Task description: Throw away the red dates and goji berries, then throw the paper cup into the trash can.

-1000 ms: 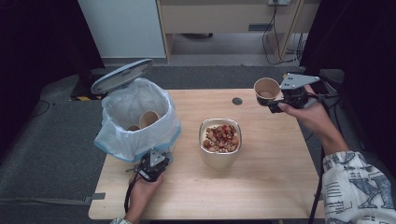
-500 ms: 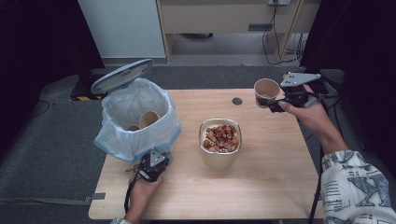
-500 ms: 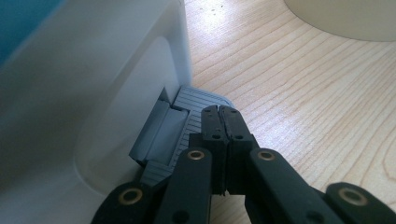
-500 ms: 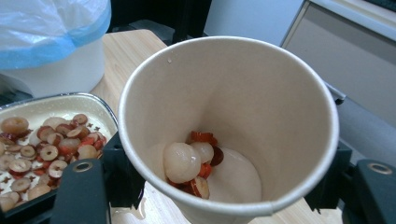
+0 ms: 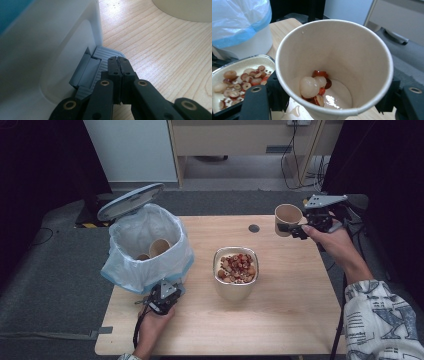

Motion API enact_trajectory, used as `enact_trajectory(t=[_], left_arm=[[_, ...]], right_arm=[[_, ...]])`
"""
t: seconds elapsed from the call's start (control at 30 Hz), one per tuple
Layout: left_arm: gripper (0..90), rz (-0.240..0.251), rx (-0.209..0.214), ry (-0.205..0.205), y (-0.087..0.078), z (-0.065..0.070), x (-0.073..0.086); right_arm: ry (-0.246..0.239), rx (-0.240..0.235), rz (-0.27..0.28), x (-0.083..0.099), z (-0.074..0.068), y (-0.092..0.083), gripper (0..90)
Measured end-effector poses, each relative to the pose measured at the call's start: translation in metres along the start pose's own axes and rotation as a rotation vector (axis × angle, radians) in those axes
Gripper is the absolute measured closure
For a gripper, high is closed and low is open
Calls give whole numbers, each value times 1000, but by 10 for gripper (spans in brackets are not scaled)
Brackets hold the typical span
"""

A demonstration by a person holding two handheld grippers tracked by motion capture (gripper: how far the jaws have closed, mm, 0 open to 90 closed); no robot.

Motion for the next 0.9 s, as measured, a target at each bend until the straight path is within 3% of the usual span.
enact_trajectory(t=[0.23, 0.9], left_arm=[[884, 0, 0, 0, 0, 0, 0], [883, 3, -2, 2, 0, 0, 0]], right_arm=[[30, -11, -4, -2, 1, 0, 299], [36, -27, 5, -22, -5, 11, 298]])
Point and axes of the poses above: each handheld gripper's, and its own axes: y roughly forward along the jaws, x roughly out of its underside, z roughly to its right, the point moved 8 cm from there along y, roughly forward along the jaws, and after that the axes turned 11 degrees about -y, right-handed, at the moved point
